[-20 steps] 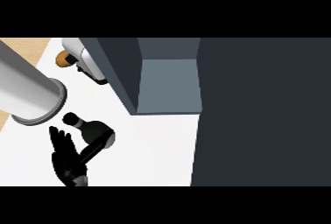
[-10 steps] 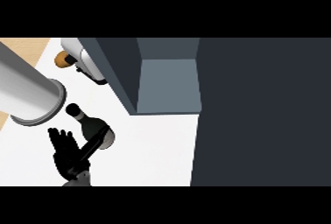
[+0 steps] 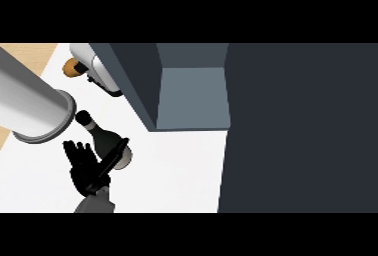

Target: Pick up the wine, place it into the cabinet and close the cabinet

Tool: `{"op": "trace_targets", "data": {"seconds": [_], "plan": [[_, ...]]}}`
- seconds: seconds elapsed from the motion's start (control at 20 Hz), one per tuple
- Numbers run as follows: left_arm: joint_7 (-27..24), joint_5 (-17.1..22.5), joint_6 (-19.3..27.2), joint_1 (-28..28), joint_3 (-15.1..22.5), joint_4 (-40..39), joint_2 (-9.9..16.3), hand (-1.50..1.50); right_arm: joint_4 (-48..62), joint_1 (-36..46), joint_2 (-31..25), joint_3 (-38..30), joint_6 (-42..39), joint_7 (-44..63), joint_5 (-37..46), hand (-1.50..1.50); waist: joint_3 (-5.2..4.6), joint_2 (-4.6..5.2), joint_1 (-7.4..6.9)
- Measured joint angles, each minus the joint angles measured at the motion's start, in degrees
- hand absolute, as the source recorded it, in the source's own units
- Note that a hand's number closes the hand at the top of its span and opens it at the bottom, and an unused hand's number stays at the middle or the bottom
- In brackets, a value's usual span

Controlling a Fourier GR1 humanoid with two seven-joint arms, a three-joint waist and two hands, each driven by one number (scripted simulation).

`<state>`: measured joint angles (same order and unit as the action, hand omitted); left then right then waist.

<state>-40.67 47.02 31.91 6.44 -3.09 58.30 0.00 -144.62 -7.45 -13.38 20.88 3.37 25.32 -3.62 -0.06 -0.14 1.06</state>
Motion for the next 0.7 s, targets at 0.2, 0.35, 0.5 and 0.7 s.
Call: {"op": "trace_targets", "data": {"seconds": [0.2, 0.35, 0.5, 0.7], "plan": [[-2.3, 0.5, -1.3, 2.3, -0.7, -3.6, 0.3, 1.50, 0.0, -1.4, -0.1, -0.2, -0.6, -1.2, -0.1, -1.50, 0.02, 0.03, 0.01], [-3.8, 2.2, -1.4, 4.1, 0.2, -5.1, 0.1, 1.50, 0.0, -1.7, 0.0, -0.2, -0.7, -1.3, -0.2, -1.50, 0.01, 0.01, 0.10], [-5.1, 1.2, -1.1, 6.2, -0.3, -8.5, 0.2, 1.50, -0.1, -1.5, -0.1, -0.2, -0.8, -1.1, -0.3, -1.50, 0.01, 0.06, 0.19], [-6.0, 0.4, 0.6, 8.3, -0.3, -9.9, 0.5, 1.50, -0.1, -1.1, 0.0, 0.1, -0.5, -0.4, -0.2, -1.50, 0.02, 0.02, 0.07]]}}
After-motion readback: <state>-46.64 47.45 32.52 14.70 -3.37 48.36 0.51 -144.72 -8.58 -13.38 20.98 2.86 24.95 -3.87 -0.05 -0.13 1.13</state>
